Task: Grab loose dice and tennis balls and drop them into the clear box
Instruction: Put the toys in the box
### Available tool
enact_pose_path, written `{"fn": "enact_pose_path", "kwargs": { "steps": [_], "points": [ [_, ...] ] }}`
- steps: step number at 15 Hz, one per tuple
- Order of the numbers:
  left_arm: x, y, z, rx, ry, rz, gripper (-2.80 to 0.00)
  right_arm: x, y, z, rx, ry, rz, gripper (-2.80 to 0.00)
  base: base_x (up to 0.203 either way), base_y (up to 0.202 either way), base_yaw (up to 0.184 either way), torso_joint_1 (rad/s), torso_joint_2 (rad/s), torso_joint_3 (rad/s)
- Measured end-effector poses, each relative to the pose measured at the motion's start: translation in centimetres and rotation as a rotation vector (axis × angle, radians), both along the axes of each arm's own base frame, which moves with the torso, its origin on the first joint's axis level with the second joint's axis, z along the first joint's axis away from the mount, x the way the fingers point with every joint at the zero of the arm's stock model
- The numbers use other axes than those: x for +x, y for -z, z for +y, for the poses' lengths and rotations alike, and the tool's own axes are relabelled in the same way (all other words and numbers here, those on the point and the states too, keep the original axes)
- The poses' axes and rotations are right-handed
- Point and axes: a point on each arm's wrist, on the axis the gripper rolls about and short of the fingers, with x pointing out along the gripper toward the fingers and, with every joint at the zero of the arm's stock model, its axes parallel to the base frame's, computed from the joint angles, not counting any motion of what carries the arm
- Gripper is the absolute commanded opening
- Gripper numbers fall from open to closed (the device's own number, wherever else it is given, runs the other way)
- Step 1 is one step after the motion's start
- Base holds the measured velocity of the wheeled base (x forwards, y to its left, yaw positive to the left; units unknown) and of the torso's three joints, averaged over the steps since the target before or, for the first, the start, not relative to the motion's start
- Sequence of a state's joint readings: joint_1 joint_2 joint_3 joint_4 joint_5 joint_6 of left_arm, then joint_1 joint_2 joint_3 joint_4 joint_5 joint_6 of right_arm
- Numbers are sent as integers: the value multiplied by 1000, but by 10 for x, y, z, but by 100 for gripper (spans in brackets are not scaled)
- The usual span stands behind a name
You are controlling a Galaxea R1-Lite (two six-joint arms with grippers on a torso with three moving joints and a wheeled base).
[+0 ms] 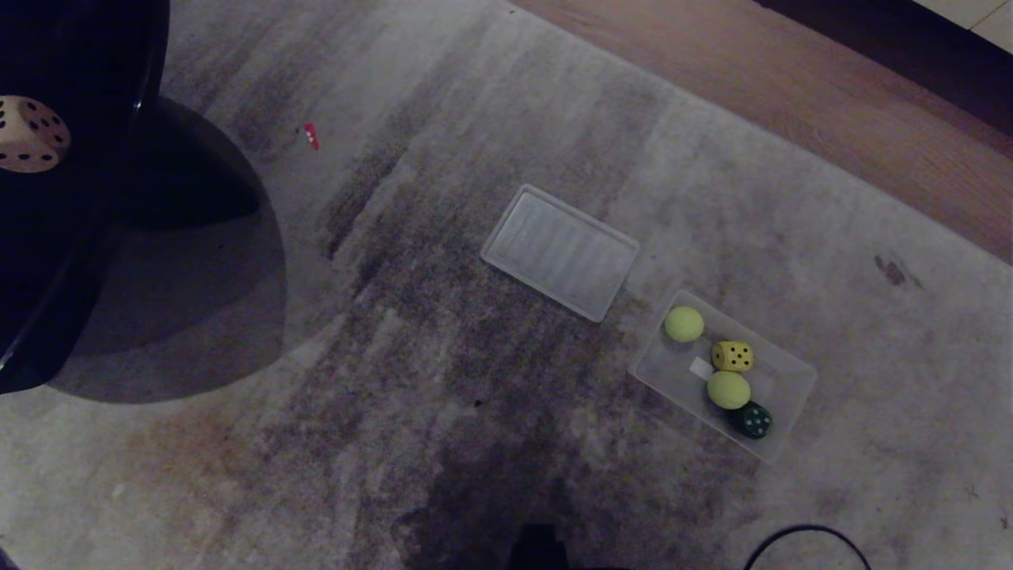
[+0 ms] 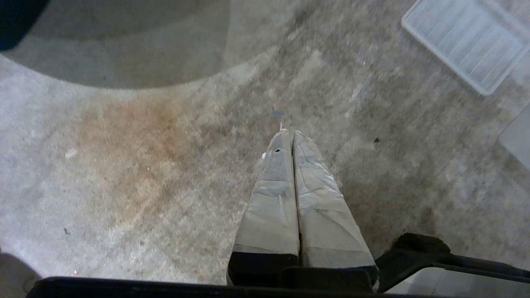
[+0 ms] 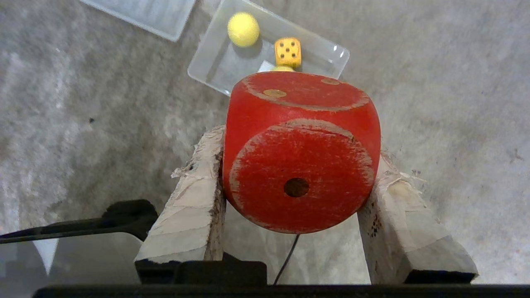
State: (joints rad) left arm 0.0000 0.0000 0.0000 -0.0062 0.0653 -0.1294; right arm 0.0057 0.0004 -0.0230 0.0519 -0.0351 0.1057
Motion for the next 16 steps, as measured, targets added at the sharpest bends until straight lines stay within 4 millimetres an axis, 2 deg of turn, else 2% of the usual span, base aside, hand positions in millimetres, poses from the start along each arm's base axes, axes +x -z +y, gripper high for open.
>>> {"fn": "enact_pose_path", "kwargs": {
  "steps": [16],
  "points": [
    [0, 0, 0, 0, 0, 0, -280, 0, 0, 0, 0, 0, 0, -280, 0, 0, 0, 2, 3, -199]
  ]
}}
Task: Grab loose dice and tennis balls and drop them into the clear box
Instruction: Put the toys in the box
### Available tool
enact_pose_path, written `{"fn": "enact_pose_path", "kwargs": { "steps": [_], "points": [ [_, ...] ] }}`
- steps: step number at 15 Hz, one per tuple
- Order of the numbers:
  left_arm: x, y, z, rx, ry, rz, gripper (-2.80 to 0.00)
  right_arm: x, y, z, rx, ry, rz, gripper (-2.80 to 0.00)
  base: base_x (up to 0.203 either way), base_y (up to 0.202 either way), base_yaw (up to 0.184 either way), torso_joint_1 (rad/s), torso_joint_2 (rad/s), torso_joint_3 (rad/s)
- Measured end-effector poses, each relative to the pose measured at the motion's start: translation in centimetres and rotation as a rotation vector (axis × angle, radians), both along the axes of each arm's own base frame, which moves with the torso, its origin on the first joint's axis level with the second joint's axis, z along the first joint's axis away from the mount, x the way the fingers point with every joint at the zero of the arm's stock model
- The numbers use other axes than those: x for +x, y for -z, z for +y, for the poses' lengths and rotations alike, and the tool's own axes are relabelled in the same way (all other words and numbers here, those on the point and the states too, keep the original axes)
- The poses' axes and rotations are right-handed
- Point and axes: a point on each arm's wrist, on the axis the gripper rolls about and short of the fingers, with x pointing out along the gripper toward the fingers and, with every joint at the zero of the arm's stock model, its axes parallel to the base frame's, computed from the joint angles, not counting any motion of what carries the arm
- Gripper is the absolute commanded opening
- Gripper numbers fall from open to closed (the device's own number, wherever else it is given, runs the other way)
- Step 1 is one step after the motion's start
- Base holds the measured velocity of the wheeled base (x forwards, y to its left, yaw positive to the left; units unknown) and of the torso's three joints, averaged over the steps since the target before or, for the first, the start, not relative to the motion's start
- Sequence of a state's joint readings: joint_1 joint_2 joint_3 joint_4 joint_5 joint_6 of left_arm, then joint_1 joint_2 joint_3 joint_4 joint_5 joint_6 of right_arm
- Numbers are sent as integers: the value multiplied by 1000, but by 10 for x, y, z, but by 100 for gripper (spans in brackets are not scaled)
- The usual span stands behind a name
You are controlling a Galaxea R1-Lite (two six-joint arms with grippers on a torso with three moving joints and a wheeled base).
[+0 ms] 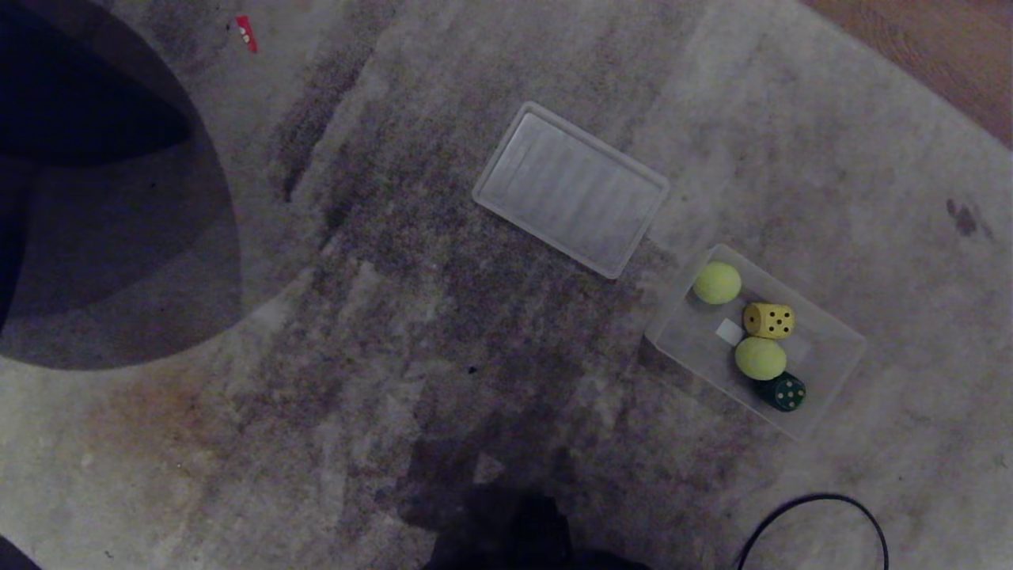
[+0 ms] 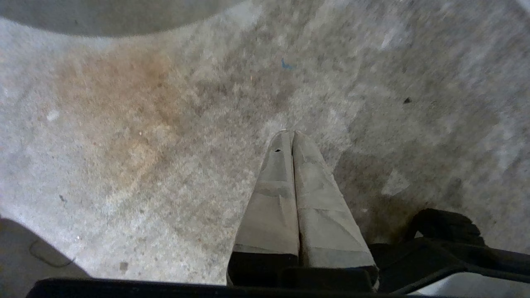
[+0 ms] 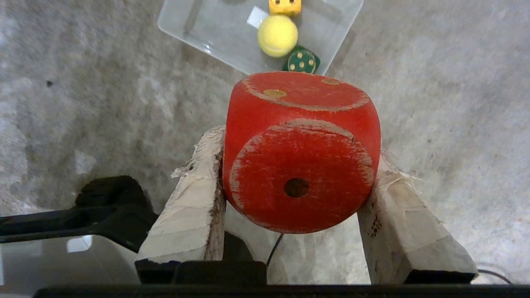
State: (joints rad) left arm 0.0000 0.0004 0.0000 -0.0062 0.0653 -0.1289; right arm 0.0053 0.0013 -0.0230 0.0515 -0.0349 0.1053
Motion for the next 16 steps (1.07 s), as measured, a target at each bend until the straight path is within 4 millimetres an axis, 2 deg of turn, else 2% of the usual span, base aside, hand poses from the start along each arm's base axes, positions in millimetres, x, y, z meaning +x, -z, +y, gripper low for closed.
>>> {"fn": "enact_pose_path", "kwargs": {
  "steps": [5, 11, 14, 16],
  "points": [
    [0, 0, 0, 2, 0, 0, -280, 0, 0, 0, 0, 0, 1, -280, 0, 0, 0, 4, 2, -171],
    [0, 0, 0, 3, 0, 1, -280, 0, -1, 0, 0, 3, 3, -280, 0, 0, 0, 1, -1, -11],
    [0, 0, 0, 3, 0, 1, -280, 0, -26, 0, 9, 7, 12, -280, 0, 0, 0, 0, 0, 0],
    [0, 0, 0, 3, 0, 1, -280, 11, -50, 0, 27, 8, 70, -280, 0, 0, 0, 0, 0, 0]
  ]
}}
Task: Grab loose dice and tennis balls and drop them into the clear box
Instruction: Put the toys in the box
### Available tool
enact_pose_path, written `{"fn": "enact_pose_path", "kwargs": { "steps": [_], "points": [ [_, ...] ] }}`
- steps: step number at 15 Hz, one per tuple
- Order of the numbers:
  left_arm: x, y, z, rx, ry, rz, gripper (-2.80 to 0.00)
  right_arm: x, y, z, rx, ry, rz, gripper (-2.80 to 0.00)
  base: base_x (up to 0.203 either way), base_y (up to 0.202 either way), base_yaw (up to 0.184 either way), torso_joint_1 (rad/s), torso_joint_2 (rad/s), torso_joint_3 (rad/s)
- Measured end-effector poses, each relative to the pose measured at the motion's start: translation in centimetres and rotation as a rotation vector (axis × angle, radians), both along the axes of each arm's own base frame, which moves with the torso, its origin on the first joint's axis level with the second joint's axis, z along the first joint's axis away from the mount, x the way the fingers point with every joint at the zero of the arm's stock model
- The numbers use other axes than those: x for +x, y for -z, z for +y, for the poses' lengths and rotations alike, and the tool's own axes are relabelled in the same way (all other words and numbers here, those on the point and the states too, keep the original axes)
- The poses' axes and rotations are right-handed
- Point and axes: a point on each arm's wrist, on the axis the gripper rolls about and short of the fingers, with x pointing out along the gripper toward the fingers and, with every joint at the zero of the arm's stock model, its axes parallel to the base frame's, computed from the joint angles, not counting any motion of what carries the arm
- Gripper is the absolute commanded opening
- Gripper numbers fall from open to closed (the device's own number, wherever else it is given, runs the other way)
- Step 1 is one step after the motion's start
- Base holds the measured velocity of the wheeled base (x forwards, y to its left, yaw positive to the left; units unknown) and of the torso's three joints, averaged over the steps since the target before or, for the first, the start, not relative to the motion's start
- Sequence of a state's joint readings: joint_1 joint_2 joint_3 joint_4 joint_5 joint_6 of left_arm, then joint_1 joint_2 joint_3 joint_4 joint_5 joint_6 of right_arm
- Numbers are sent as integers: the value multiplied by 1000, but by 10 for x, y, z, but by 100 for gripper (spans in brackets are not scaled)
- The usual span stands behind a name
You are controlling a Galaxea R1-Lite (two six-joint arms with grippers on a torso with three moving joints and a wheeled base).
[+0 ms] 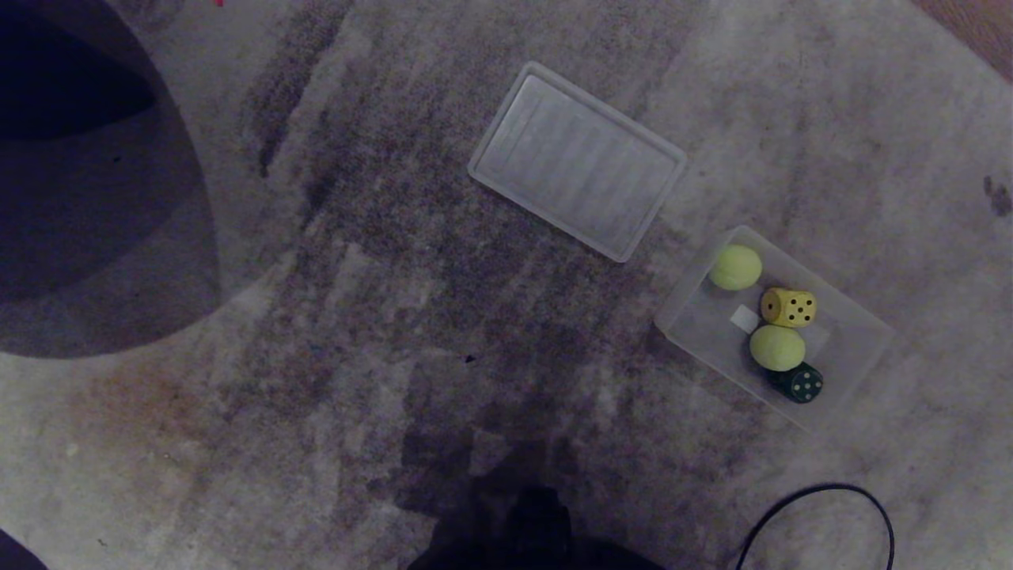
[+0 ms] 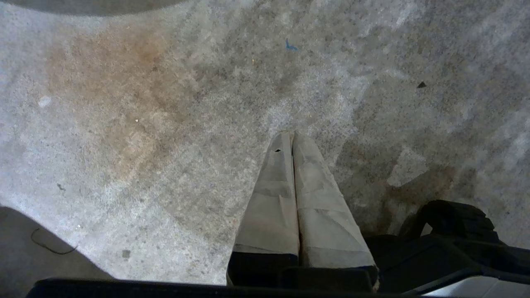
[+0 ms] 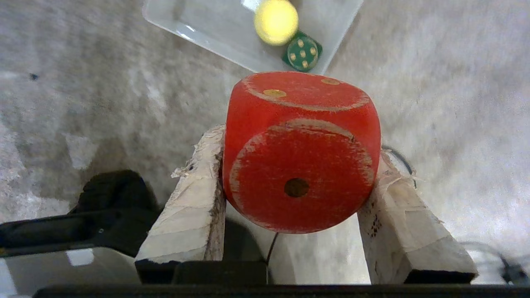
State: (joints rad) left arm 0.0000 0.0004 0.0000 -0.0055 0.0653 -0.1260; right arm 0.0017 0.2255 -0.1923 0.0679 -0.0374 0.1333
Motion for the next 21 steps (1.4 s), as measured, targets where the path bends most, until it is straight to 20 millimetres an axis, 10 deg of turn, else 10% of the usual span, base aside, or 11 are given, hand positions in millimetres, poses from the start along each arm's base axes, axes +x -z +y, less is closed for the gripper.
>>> {"fn": "enact_pose_path", "kwargs": {
  "steps": [5, 15, 16, 21],
  "points": [
    [0, 0, 0, 0, 0, 0, -280, 83, -40, 0, 114, 22, 179, -280, 0, 0, 0, 0, 0, 0],
    [0, 0, 0, 0, 0, 0, -280, 291, -18, 23, 416, -77, 190, -280, 0, 0, 0, 0, 0, 0],
    [0, 0, 0, 0, 0, 0, -280, 300, -14, 29, 453, -126, 190, -17, 0, 0, 0, 0, 0, 0],
    [0, 0, 0, 0, 0, 0, -280, 312, 3, 43, 528, -210, 243, 0, 0, 0, 0, 0, 0, 0]
  ]
}}
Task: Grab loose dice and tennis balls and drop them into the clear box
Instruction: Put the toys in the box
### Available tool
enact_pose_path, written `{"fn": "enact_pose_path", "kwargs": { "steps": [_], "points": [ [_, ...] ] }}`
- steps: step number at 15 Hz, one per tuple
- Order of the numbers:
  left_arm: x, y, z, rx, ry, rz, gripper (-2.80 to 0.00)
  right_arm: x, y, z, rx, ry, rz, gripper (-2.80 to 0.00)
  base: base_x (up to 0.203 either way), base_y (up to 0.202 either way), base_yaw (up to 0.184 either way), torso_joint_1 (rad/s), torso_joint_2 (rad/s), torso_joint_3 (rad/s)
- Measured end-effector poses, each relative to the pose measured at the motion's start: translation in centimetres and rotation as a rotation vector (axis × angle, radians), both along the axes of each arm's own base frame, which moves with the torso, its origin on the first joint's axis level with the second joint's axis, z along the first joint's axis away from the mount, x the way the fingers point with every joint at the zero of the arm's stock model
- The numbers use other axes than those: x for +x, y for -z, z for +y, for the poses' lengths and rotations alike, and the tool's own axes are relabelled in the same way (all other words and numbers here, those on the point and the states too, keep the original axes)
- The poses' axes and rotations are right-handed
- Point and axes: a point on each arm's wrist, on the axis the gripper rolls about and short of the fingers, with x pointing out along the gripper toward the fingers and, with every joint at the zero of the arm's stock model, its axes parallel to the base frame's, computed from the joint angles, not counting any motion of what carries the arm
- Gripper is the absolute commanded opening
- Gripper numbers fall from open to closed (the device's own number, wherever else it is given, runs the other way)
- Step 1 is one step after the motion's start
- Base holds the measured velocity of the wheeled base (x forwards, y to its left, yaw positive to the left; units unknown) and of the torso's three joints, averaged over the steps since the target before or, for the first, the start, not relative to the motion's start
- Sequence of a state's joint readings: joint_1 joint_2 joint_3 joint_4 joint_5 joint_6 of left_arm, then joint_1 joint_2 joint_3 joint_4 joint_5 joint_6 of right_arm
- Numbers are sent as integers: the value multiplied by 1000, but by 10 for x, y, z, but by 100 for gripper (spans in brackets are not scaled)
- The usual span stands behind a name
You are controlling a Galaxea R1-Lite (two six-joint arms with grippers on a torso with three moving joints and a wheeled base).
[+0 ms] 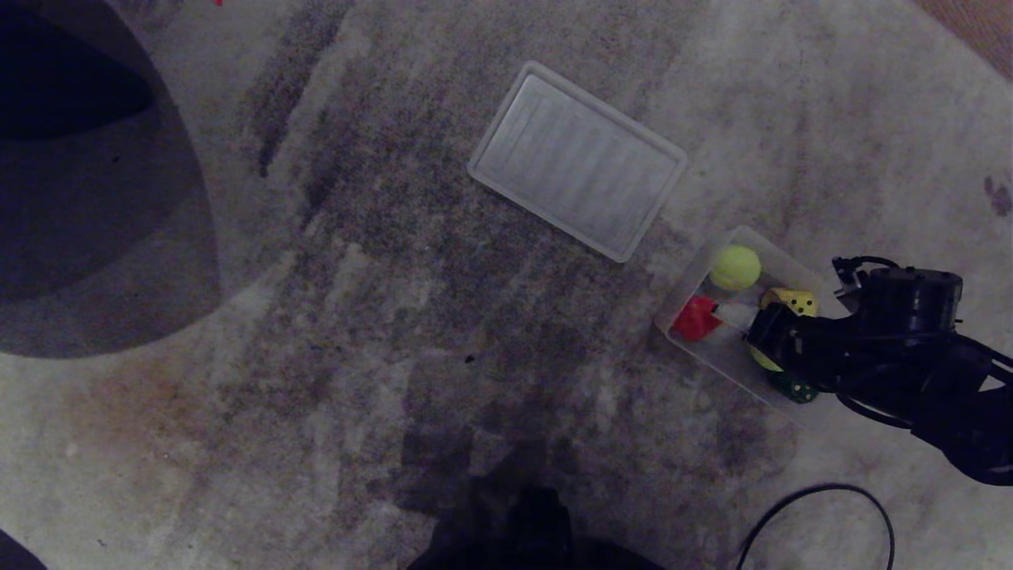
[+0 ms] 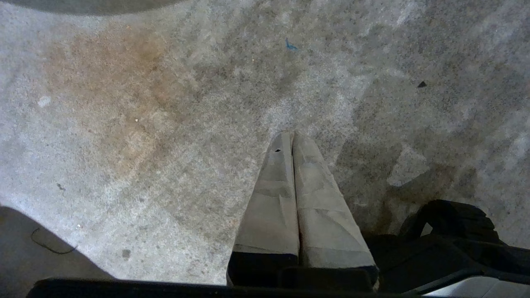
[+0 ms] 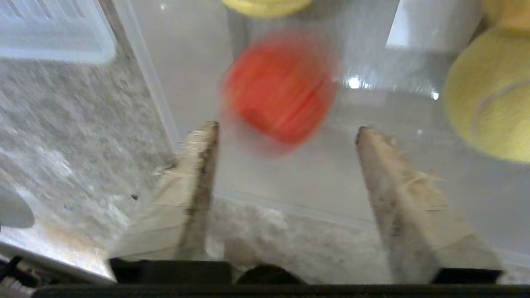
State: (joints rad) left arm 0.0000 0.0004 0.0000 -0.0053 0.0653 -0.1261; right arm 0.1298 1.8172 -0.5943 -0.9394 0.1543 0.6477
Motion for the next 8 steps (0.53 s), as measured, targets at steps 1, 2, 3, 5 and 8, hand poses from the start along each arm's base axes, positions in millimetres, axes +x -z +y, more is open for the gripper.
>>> {"fn": "enact_pose_path", "kwargs": {
  "steps": [1, 2, 3, 5, 8],
  "points": [
    [0, 0, 0, 0, 0, 0, -280, -1, 2, 0, -6, -3, 6, 0, 0, 0, 0, 0, 0, 0],
    [0, 0, 0, 0, 0, 0, -280, -3, 3, 0, -12, -4, 10, 0, 0, 0, 0, 0, 0, 0],
    [0, 0, 0, 0, 0, 0, -280, -7, 3, -1, -23, -7, 15, 0, 0, 0, 0, 0, 0, 0],
    [0, 0, 0, 0, 0, 0, -280, -26, 7, -5, -75, -16, 37, 0, 0, 0, 0, 0, 0, 0],
    [0, 0, 0, 0, 0, 0, -280, -66, 8, -18, -149, -10, 65, -280, 0, 0, 0, 0, 0, 0]
  ]
}}
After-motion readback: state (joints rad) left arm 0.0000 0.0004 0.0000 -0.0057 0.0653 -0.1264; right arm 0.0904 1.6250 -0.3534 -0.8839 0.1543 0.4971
